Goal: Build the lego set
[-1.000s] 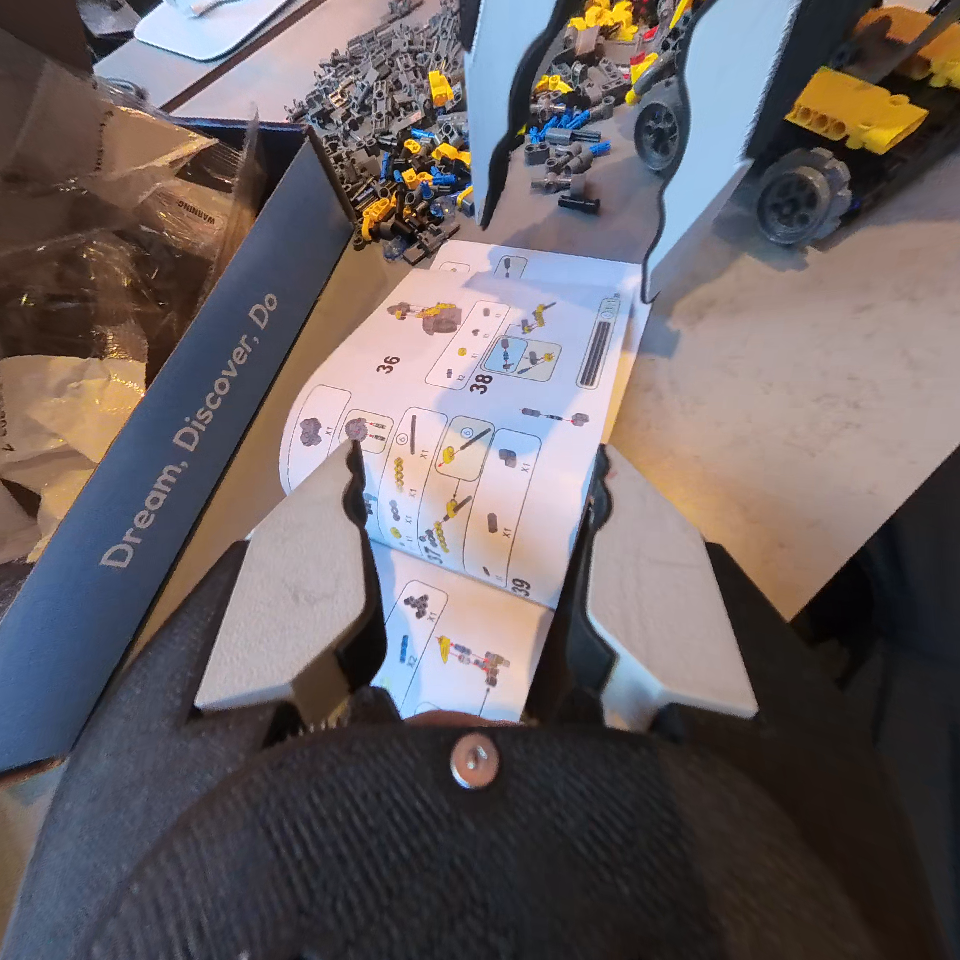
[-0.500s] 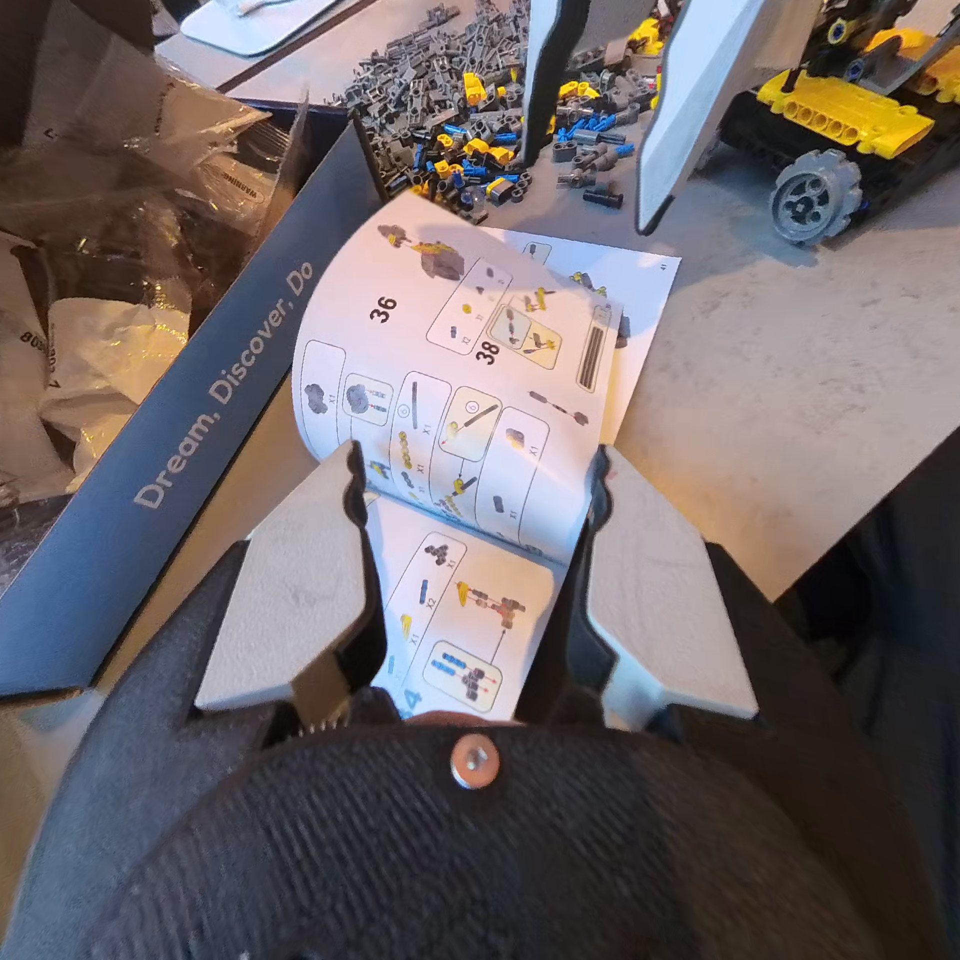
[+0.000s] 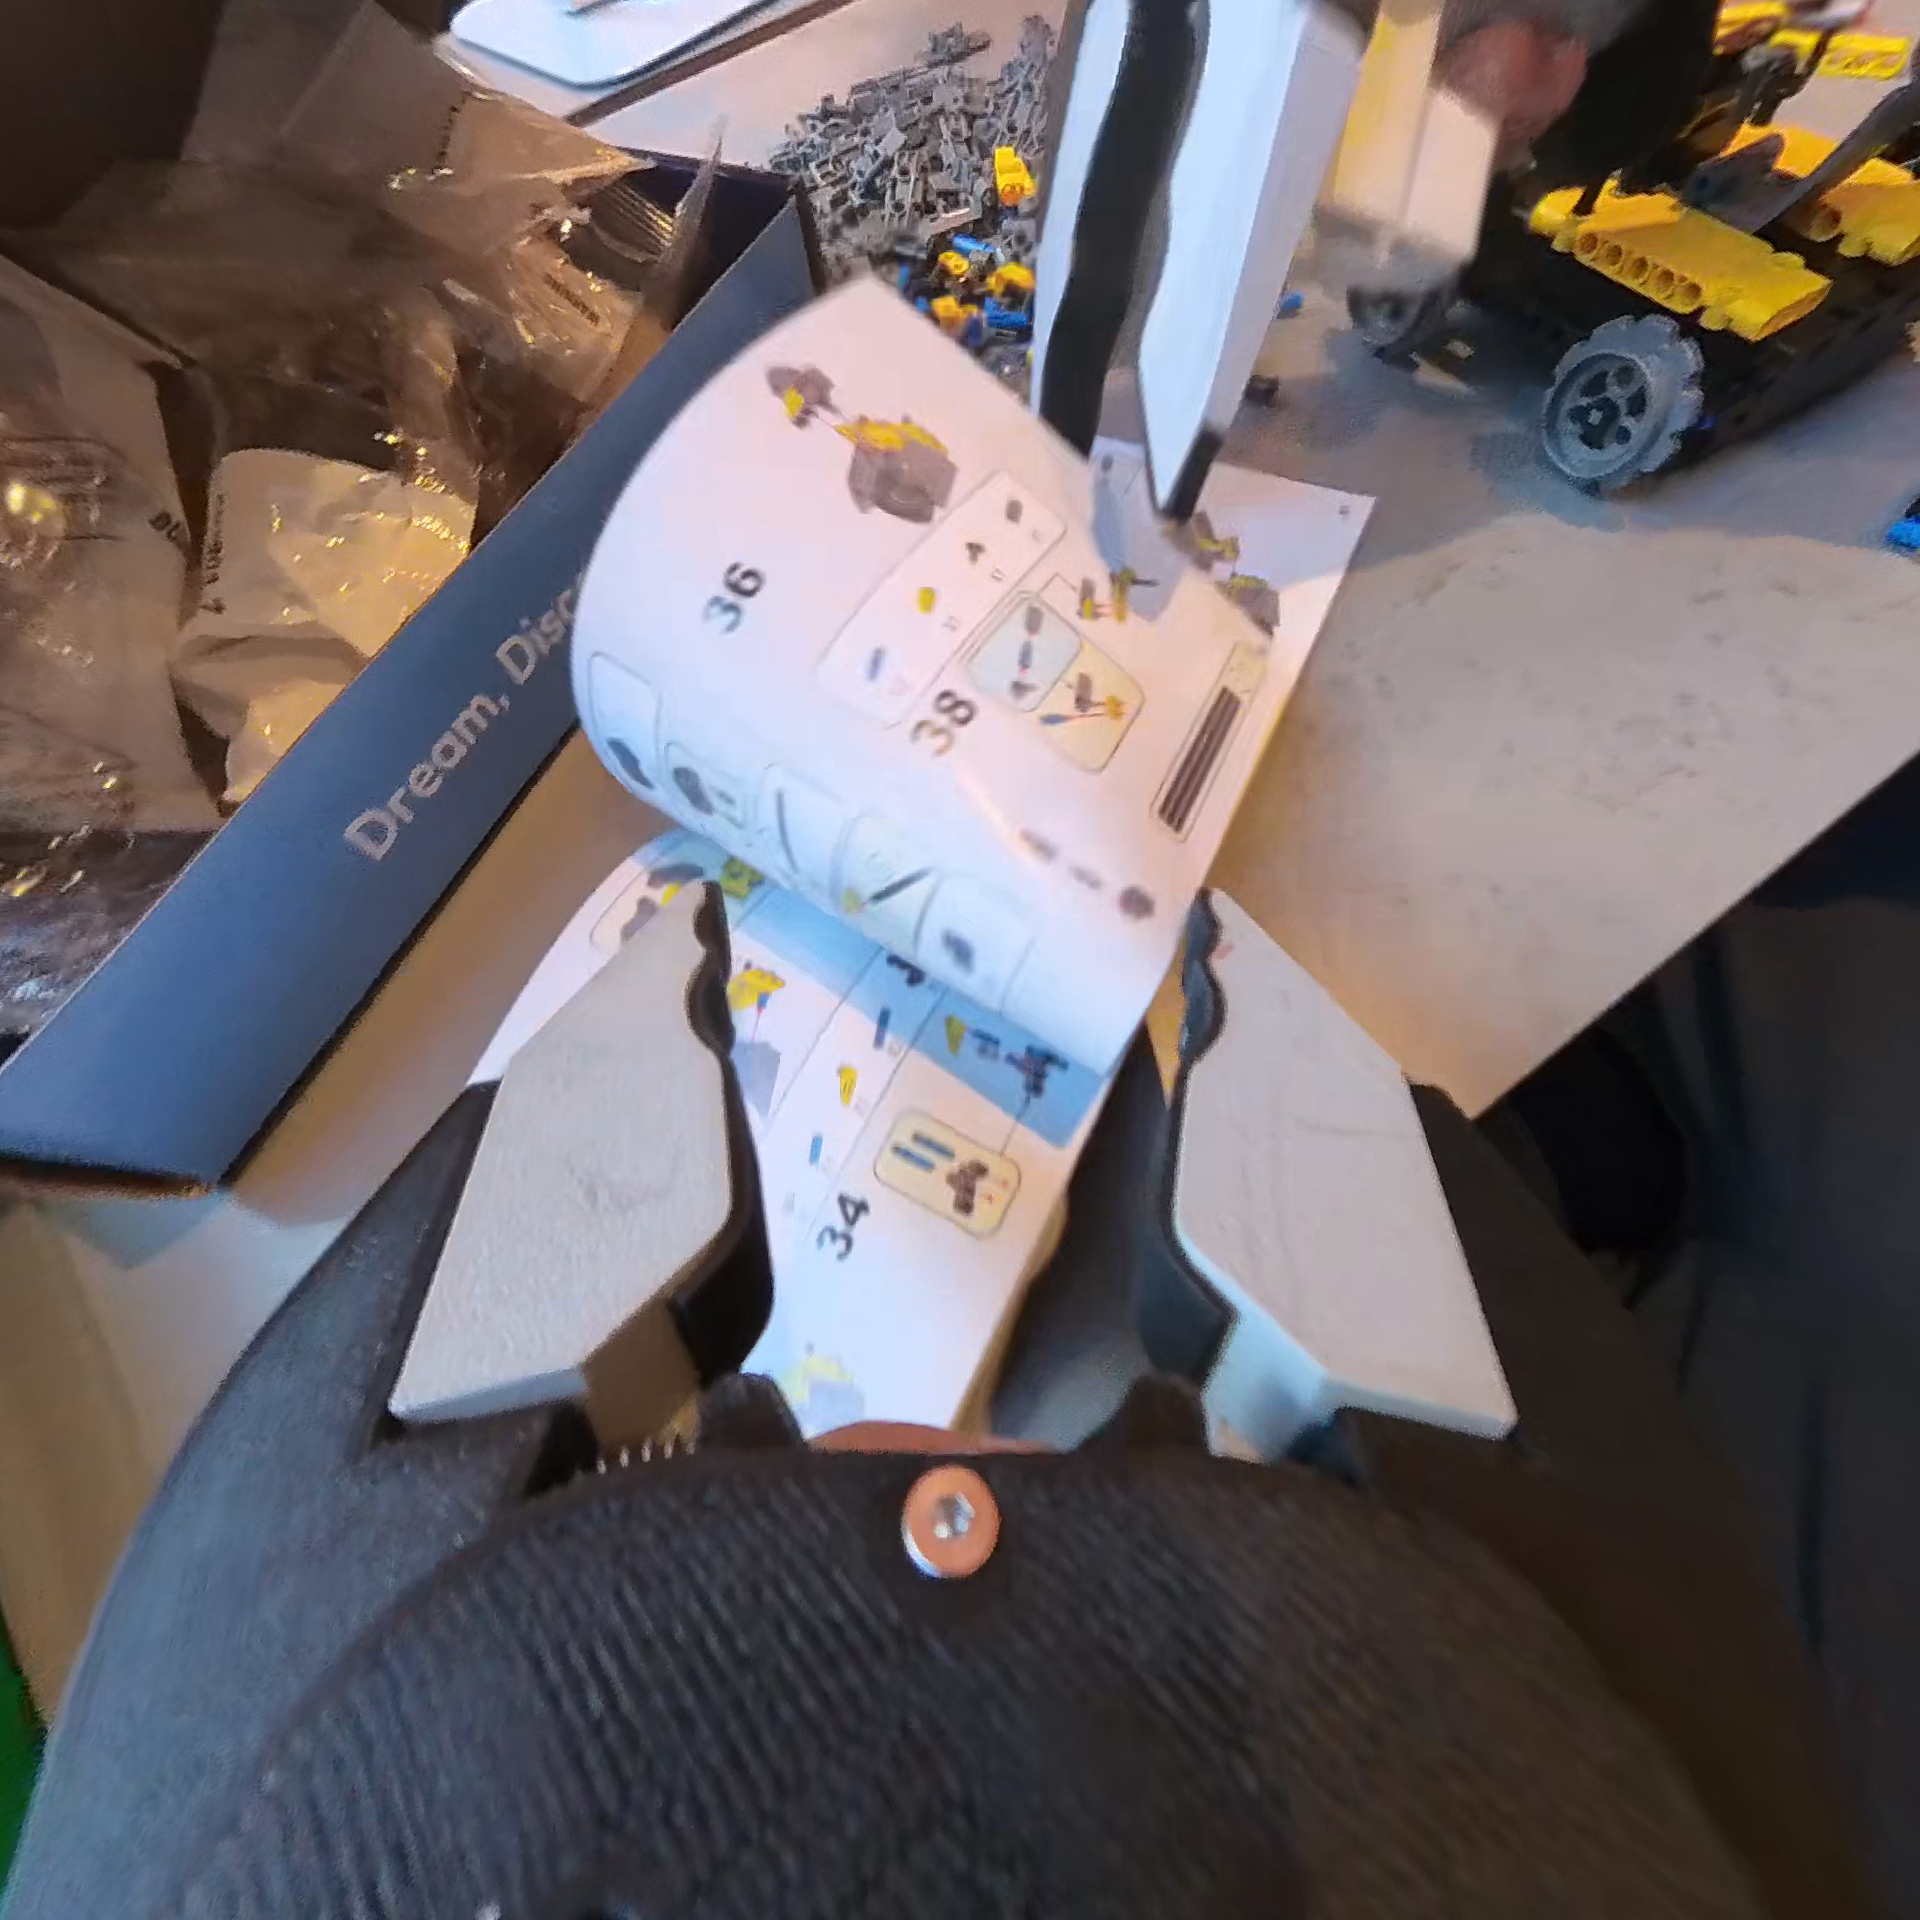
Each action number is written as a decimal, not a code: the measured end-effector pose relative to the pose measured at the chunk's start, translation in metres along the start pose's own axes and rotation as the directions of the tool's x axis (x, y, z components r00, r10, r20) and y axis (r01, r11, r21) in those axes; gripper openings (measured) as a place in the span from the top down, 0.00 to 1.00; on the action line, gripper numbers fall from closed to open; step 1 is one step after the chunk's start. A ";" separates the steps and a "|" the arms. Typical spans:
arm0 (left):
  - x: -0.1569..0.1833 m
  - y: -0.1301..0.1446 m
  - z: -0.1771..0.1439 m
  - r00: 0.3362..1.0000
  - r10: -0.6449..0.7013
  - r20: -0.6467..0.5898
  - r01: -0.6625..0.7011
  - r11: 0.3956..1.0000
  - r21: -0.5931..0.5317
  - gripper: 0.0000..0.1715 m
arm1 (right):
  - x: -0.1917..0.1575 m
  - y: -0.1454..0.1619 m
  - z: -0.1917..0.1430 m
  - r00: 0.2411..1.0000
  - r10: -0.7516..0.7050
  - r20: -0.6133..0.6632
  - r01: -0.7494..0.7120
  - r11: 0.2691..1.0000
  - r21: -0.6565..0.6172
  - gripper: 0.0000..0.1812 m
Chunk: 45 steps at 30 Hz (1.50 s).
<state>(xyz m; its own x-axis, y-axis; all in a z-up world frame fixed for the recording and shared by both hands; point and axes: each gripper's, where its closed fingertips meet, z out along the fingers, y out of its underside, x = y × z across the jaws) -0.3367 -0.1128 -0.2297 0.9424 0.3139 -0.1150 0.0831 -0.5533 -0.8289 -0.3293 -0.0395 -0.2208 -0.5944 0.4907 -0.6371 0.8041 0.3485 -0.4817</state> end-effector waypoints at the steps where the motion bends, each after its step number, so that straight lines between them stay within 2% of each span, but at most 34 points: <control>1: 0.000 0.004 -0.007 1.000 -0.005 0.012 0.005 1.000 -0.003 0.49 | -0.017 -0.008 0.001 0.997 -0.015 0.073 0.013 1.000 0.028 0.78; 3: -0.001 0.011 -0.025 0.998 -0.005 0.067 0.006 1.000 -0.008 0.49 | -0.043 -0.026 0.003 0.987 -0.050 0.153 0.039 0.996 0.076 0.75; 7: -0.001 0.020 -0.083 0.971 0.026 0.237 -0.031 0.999 0.016 0.49 | -0.065 -0.050 0.032 0.975 -0.124 0.183 0.113 0.991 0.067 0.70; 9: -0.003 0.024 -0.111 0.951 -0.024 0.308 0.012 0.999 0.042 0.49 | -0.074 -0.064 0.053 0.966 -0.150 0.210 0.139 0.988 0.065 0.69; 11: 0.002 0.024 -0.135 0.943 -0.086 0.322 0.054 0.993 0.105 0.48 | -0.086 -0.076 0.077 0.955 -0.155 0.254 0.144 0.988 0.060 0.66; 14: 0.015 0.029 -0.149 0.947 -0.135 0.291 0.097 0.985 0.140 0.46 | -0.095 -0.075 0.115 0.950 -0.139 0.280 0.150 0.989 -0.017 0.63; 17: 0.020 0.043 -0.143 0.947 -0.145 0.286 0.118 0.987 0.111 0.47 | -0.102 -0.064 0.143 0.950 -0.116 0.290 0.152 0.983 -0.105 0.61; 20: 0.030 0.051 -0.134 0.953 -0.164 0.255 0.143 0.985 0.100 0.47 | -0.109 -0.065 0.137 0.952 -0.176 0.250 0.204 0.974 -0.094 0.62; 24: 0.051 0.057 -0.124 0.965 -0.184 0.187 0.163 0.979 0.121 0.47 | -0.140 -0.062 0.077 0.941 -0.287 0.183 0.286 0.958 0.029 0.62; 28: 0.069 0.066 -0.107 0.980 -0.158 0.122 0.147 0.985 0.095 0.48 | -0.171 -0.006 0.001 0.886 -0.460 -0.053 0.463 0.878 0.121 0.63; 31: 0.093 0.062 -0.092 0.992 -0.129 -0.009 0.129 0.987 0.096 0.47 | -0.174 0.052 -0.053 0.849 -0.456 -0.269 0.509 0.842 0.180 0.65; 33: 0.110 0.058 -0.080 0.991 -0.103 -0.081 0.110 0.990 0.089 0.48 | -0.162 0.092 -0.088 0.819 -0.385 -0.425 0.506 0.834 0.219 0.66; 36: 0.136 0.049 -0.060 0.984 -0.055 -0.171 0.067 0.995 0.068 0.50 | -0.126 0.159 -0.137 0.749 -0.192 -0.634 0.438 0.861 0.256 0.68; 39: 0.162 0.027 -0.036 0.969 0.020 -0.245 -0.008 0.999 0.053 0.50 | -0.091 0.231 -0.172 0.687 -0.007 -0.727 0.327 0.896 0.301 0.69; 42: 0.183 -0.002 -0.011 0.951 0.134 -0.279 -0.121 0.991 0.064 0.53 | -0.050 0.298 -0.203 0.592 0.150 -0.792 0.217 0.917 0.335 0.70; 45: 0.195 -0.022 0.011 0.933 0.165 -0.320 -0.156 0.986 0.055 0.53 | -0.024 0.341 -0.225 0.527 0.272 -0.805 0.169 0.895 0.413 0.70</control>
<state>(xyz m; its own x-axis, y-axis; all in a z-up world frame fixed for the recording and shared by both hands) -0.1581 -0.0310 -0.2405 0.9966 -0.0456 -0.0688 -0.0826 -0.5523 -0.8295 -0.0374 0.2472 -0.2341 -0.0827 0.9964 0.0177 0.6134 0.0649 -0.7871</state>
